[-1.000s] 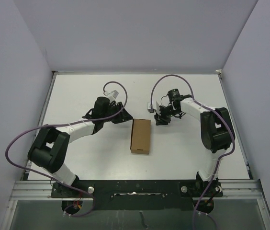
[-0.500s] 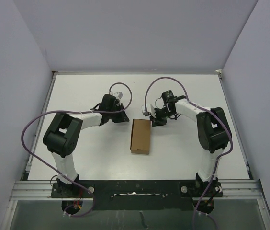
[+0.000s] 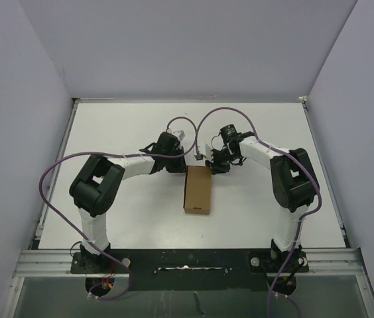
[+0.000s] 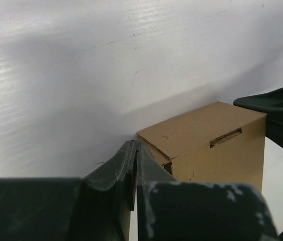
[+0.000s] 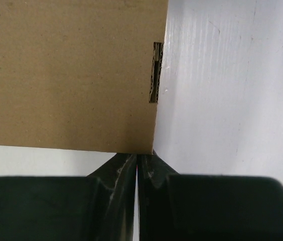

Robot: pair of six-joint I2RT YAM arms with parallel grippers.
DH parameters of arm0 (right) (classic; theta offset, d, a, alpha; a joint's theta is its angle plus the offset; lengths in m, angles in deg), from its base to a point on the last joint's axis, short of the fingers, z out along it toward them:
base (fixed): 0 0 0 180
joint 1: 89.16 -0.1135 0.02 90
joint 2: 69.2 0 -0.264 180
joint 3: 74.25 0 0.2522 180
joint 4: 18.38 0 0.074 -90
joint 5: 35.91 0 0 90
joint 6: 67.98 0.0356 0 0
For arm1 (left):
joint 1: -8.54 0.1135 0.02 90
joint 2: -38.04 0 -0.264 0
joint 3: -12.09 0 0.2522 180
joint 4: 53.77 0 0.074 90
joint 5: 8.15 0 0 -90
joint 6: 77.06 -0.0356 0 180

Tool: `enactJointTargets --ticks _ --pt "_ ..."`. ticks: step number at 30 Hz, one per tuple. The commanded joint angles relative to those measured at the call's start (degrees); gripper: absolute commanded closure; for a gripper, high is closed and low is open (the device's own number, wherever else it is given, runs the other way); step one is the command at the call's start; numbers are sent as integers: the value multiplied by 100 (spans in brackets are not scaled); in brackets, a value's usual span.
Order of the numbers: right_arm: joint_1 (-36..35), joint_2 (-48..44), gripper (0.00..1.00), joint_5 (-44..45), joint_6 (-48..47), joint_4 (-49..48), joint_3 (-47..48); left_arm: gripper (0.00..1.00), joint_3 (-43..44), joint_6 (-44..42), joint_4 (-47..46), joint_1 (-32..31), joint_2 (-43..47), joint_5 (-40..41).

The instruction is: Fold the paper box

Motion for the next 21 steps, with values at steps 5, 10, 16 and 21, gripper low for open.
enactJointTargets --ticks 5,10,16,21 --pt "-494 36 98 -55 289 -409 232 99 579 73 381 -759 -9 78" --pt "-521 -60 97 -36 326 -470 221 98 777 -44 586 -830 -48 -32" --pt "-660 -198 97 17 438 -585 207 97 1367 -252 1125 -1120 -260 -1" --pt "-705 -252 96 18 421 -629 166 96 1543 -341 1327 -1118 -437 -138"
